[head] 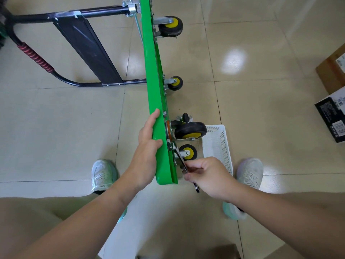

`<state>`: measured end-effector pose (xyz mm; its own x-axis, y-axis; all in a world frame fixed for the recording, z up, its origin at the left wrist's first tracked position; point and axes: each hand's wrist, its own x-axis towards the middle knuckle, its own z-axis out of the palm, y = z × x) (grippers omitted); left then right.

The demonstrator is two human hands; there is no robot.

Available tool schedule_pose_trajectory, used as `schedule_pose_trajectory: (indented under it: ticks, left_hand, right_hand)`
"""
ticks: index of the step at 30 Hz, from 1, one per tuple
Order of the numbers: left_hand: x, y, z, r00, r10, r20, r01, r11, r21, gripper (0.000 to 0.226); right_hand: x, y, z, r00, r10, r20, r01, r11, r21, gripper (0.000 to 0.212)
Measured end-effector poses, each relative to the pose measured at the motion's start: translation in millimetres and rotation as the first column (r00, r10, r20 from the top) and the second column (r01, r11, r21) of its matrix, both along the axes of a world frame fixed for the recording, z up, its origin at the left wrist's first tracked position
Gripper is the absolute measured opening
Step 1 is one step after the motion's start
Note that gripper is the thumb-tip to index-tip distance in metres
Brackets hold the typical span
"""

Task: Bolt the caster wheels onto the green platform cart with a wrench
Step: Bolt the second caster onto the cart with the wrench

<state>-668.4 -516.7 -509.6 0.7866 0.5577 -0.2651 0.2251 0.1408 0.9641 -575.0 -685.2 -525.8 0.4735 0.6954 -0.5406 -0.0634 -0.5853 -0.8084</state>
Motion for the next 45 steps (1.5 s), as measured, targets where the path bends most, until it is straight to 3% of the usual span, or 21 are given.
schedule_pose_trajectory:
  ticks: [3, 9, 17, 27, 39, 45]
  left_hand:
    - [-0.3, -0.1, -0.3, 1.000, 0.004, 0.009, -0.004, 1.000, -0.008, 0.078]
    - [1.1, 1.8, -4.3, 1.000, 0.005, 0.013, -0.005, 0.999, -0.033, 0.081]
    - [-1.2, 4.3, -6.9, 1.000, -0.026, 0.007, 0.026, 1.000, -0.012, 0.078]
    - [-0.4, 1.7, -2.8, 0.999, 0.017, -0.040, -0.018, 0.999, -0.037, 0.081]
    - [-4.9, 0.9, 28.7, 0.986, -0.068, -0.152, 0.067, 0.998, -0.015, 0.076]
    - [3.8, -19.3, 42.5, 0.989, 0.071, -0.130, -0.083, 0.992, -0.092, 0.069]
  right_hand:
    - [7.8, 6.9, -8.3, 0.999, 0.017, 0.041, -0.017, 1.000, 0.015, 0.048]
    - [12.4, 14.8, -21.8, 0.995, 0.081, 0.055, -0.083, 0.996, 0.035, 0.034]
    - [13.8, 23.5, -33.3, 0.993, 0.098, 0.063, -0.103, 0.991, 0.089, 0.032]
    - [0.6, 18.3, -36.9, 0.999, -0.049, 0.013, 0.047, 0.996, 0.081, 0.035]
    - [-14.6, 19.2, -11.7, 0.997, -0.051, 0.065, 0.050, 0.999, 0.015, 0.029]
    - [-26.2, 20.7, -5.6, 0.953, -0.245, -0.179, 0.248, 0.969, -0.006, 0.033]
